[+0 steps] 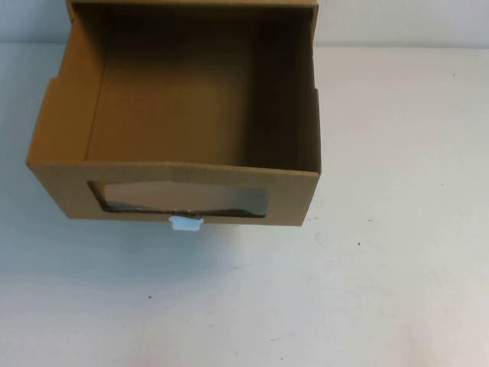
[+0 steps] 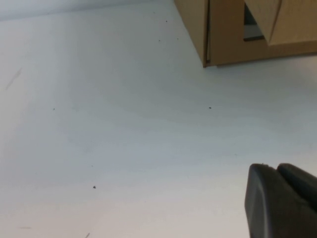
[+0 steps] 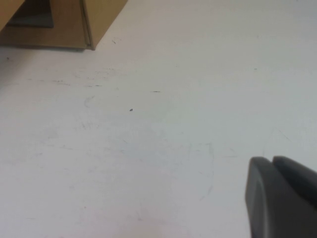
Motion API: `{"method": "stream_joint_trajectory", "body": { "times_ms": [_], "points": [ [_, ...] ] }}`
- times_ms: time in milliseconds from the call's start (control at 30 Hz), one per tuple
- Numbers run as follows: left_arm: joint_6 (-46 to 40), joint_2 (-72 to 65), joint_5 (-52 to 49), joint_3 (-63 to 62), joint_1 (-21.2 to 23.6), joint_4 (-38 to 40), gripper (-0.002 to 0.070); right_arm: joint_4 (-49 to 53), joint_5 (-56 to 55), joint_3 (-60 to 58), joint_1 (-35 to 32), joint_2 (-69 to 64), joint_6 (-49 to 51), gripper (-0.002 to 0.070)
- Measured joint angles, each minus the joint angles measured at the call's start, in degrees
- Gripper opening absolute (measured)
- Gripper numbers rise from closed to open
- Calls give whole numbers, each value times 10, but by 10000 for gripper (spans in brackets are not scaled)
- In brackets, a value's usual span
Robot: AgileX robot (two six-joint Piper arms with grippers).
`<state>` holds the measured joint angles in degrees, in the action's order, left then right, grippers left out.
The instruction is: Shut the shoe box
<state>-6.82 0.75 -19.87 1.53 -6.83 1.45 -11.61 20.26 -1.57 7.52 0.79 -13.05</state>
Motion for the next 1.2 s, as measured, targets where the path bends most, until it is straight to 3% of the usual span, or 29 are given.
{"method": "stream_joint_trajectory", "body": {
  "times_ms": [400, 533, 667, 767, 933, 1200],
  "points": [
    [0, 0, 13, 0, 0, 23, -2, 0, 0, 0, 0, 0, 0, -13],
    [11, 0, 49, 0, 0, 139, -2, 0, 0, 0, 0, 0, 0, -13],
    [41, 0, 86, 0, 0, 313, -2, 0, 0, 0, 0, 0, 0, -13],
    [47, 0, 115, 0, 0, 376, -2, 0, 0, 0, 0, 0, 0, -13],
    [33, 0, 119, -5, 0, 395, -2, 0, 0, 0, 0, 0, 0, -13],
    [-45, -149, -83, -222, 0, 339, -2, 0, 0, 0, 0, 0, 0, -13]
  ]
}}
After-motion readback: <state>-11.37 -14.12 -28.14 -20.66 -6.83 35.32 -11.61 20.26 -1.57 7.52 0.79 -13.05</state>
